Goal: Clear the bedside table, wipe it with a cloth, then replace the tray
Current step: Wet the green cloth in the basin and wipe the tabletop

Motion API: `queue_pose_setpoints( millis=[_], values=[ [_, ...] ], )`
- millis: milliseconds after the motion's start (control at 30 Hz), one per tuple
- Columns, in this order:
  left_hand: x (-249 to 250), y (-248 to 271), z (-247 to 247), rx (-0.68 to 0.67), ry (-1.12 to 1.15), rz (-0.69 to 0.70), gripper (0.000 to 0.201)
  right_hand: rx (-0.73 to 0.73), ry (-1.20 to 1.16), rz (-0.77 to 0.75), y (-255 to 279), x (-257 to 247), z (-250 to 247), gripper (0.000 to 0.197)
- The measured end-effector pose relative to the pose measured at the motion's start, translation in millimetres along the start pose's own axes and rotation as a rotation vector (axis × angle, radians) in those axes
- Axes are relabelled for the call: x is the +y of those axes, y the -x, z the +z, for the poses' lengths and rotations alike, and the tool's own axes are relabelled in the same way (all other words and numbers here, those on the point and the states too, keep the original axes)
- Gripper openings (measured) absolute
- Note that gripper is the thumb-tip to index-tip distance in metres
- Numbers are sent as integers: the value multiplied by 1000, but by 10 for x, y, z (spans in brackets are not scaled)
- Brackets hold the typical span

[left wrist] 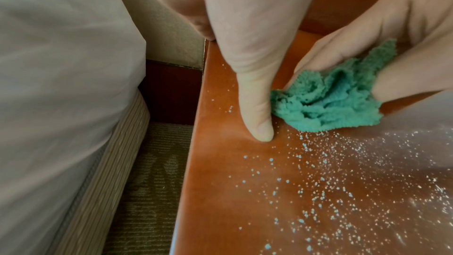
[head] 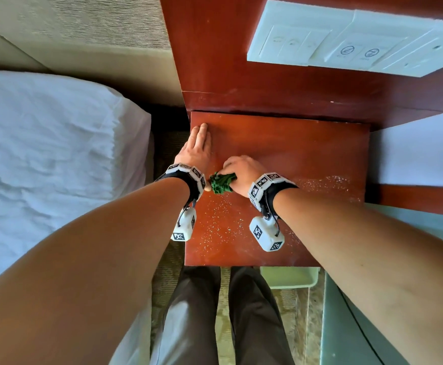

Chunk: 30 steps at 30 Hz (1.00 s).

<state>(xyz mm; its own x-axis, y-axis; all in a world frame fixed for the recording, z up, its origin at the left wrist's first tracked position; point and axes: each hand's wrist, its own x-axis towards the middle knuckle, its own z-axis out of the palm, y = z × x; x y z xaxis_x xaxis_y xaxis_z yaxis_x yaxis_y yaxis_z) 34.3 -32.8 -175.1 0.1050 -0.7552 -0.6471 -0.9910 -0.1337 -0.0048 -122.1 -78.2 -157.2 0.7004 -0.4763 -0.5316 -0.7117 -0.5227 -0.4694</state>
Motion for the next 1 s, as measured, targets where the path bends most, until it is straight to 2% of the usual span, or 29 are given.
queue_pose_setpoints(
  millis=[200, 333, 467, 567, 733, 1000],
  values=[
    [34, 95, -88, 18, 105, -4, 146, 127, -97, 100, 102, 17, -20, 37],
    [89, 196, -198, 35, 126, 1, 137, 270, -207, 274, 276, 94, -57, 39],
    [180, 339, -287, 55, 150, 0, 124, 317, -243, 423, 493, 211, -173, 39],
    [264, 427, -279, 44, 170, -6, 122, 330, -243, 479, 657, 261, -228, 38],
    [706, 588, -375, 11, 168, 10, 121, 379, -241, 514, 1154, 486, -373, 38],
    [1606, 792, -343, 14, 165, -1, 120, 486, -329, 598, 1921, 1139, -367, 40]
  ],
)
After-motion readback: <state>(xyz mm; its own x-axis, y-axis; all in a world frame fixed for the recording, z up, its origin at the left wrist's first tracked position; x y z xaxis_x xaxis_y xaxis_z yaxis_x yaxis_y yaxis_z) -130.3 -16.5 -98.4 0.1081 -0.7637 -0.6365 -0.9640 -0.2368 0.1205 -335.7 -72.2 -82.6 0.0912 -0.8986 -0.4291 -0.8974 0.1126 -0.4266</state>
